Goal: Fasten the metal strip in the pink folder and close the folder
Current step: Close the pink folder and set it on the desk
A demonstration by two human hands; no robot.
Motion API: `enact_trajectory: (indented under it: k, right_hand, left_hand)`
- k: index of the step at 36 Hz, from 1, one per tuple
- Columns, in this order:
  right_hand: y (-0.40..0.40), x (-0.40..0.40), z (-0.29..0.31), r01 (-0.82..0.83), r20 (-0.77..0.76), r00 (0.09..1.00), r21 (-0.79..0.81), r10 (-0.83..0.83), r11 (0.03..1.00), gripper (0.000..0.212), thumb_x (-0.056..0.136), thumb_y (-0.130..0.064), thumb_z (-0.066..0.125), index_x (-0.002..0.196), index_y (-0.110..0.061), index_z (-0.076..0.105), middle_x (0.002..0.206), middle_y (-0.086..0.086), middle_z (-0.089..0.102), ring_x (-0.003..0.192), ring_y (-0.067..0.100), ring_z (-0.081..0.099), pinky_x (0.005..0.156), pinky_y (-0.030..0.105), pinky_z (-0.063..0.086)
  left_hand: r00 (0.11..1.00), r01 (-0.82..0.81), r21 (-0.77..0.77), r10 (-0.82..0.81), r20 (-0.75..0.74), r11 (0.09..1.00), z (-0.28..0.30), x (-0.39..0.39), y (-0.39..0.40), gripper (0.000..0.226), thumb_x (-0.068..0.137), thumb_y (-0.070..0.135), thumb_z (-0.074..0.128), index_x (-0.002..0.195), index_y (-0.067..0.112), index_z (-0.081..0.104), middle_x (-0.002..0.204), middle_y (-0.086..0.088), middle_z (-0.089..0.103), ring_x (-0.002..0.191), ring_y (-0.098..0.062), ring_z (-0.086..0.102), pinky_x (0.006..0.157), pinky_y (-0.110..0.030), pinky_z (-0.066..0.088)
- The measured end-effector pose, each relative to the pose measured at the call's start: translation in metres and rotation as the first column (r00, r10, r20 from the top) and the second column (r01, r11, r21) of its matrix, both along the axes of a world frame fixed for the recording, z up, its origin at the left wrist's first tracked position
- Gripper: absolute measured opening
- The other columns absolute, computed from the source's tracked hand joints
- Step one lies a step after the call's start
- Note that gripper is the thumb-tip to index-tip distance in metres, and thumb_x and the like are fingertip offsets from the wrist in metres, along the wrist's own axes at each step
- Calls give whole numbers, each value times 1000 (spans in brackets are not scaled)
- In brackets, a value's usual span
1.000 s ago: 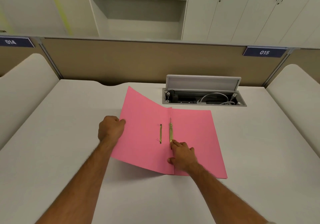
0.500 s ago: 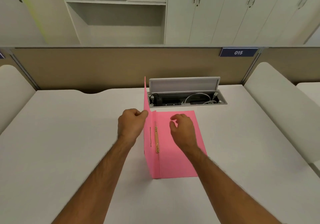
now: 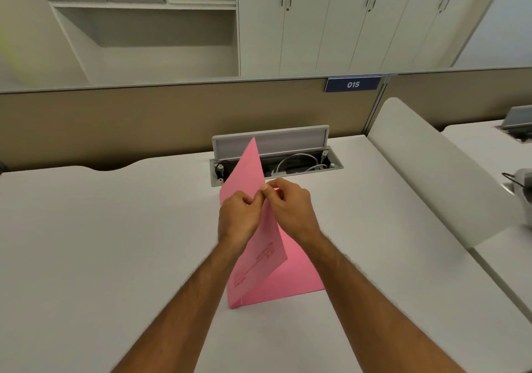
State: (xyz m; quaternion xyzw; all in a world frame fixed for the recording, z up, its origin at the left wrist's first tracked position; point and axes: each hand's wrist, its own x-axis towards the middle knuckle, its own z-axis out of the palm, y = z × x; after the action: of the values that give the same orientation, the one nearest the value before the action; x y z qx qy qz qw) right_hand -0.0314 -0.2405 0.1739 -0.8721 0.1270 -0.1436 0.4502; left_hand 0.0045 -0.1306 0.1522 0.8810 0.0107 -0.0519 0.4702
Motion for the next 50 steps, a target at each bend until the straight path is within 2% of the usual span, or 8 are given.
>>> enact_trajectory:
  k: [4,8,13,16,21,34,43,50]
  right_hand:
    - [-7,0,-4,24,-69,997,-57,-28,998,31,100,-33,57,124,-18,67,102,-3,74,76,6,65,69,17,50]
    - [-14,-3,-11,29,-145,988,-191,-57,981,40,98,-19,58,137,-13,58,125,8,70,98,23,70,89,39,60]
    - [-18,-5,-25,45,-199,972,-356,-123,934,31,97,-16,57,128,-10,62,116,8,70,96,26,70,87,39,58]
    - [-17,-5,-37,48,-250,954,-419,-166,907,28,95,-16,57,122,-10,62,109,9,66,96,27,65,89,44,58]
    - [-17,-8,-64,73,-342,902,-481,-264,873,32,92,-19,58,123,-14,52,120,11,56,113,29,51,96,48,44]
    - [-36,-17,-126,62,-504,813,-424,-292,904,68,83,-43,73,137,-16,41,137,13,44,128,32,40,102,48,39]
    - [-42,-23,-144,19,-539,800,-416,-263,909,72,86,-54,67,141,-16,40,142,13,42,131,32,38,105,48,37]
    - [-46,-29,-153,20,-513,818,-425,-259,905,73,87,-56,64,142,-16,39,143,12,42,132,31,39,106,48,36]
  left_hand:
    - [997,45,58,-42,-61,997,-16,-2,-1,44,97,62,46,89,21,61,81,3,67,69,-12,62,54,-24,43]
    - [989,62,168,-38,-140,984,-41,-1,6,48,94,59,56,103,13,65,100,-5,69,93,-25,67,80,-41,59]
    - [973,119,398,-27,-229,909,-72,-4,17,65,90,63,58,131,14,52,131,-15,51,127,-34,46,92,-46,52]
    - [973,129,501,-10,-233,856,-88,-8,26,69,88,63,60,136,16,46,134,-14,48,130,-33,42,97,-48,50]
    - [968,118,548,27,-250,828,-102,-11,36,73,86,64,63,138,15,43,138,-15,48,131,-32,44,99,-46,50]
    - [936,92,443,75,-345,892,-112,-18,30,73,88,42,74,141,8,37,141,-14,44,132,-35,45,100,-47,52]
    - [906,22,325,119,-406,945,-118,-15,29,69,83,34,80,134,7,41,136,-16,53,127,-36,52,99,-45,51]
    - [893,-61,89,94,-441,994,-123,-9,37,38,92,19,69,123,4,54,121,-15,67,109,-34,66,91,-49,59]
